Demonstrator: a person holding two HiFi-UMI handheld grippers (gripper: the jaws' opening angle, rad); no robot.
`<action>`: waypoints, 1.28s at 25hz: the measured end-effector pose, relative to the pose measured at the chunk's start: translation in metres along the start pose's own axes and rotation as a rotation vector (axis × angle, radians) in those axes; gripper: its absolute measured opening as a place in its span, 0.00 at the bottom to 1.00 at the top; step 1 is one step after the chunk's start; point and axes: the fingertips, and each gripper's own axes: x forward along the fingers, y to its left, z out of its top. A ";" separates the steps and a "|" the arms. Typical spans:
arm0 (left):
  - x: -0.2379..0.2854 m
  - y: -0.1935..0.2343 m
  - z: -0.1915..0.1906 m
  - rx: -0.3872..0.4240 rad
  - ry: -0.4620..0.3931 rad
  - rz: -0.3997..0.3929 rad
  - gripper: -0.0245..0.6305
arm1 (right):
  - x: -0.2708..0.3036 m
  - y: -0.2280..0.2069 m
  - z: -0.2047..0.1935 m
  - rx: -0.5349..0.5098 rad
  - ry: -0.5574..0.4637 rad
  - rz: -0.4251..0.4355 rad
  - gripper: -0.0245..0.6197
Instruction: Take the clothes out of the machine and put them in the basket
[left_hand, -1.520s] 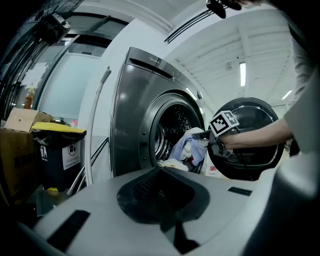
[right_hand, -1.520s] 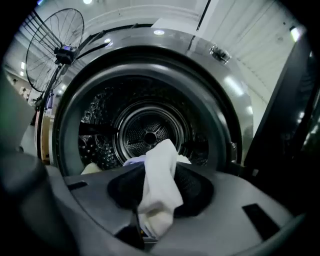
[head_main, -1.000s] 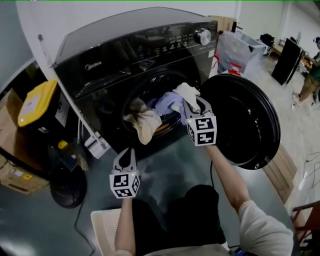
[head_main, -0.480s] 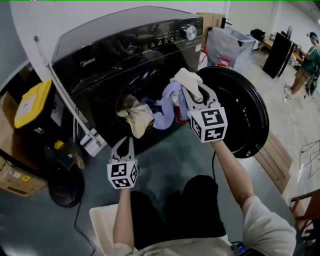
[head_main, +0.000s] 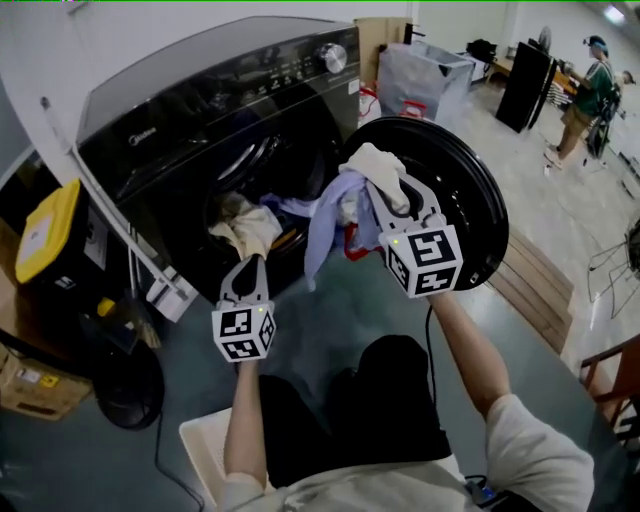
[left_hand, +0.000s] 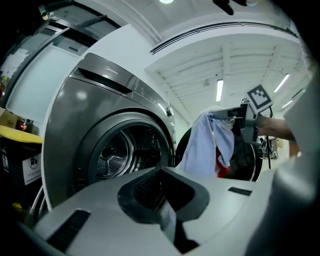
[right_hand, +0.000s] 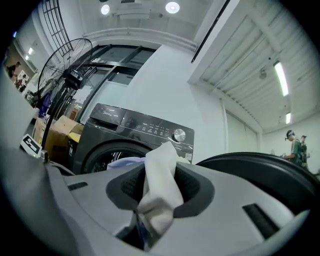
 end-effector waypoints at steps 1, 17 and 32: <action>0.007 -0.008 0.002 0.000 -0.003 -0.019 0.07 | -0.008 -0.008 0.003 -0.005 -0.003 -0.018 0.25; 0.060 -0.126 0.031 -0.016 -0.042 -0.246 0.07 | -0.113 -0.083 0.033 -0.046 0.000 -0.193 0.25; 0.059 -0.194 0.039 0.004 -0.045 -0.353 0.07 | -0.194 -0.145 0.082 -0.103 -0.042 -0.344 0.25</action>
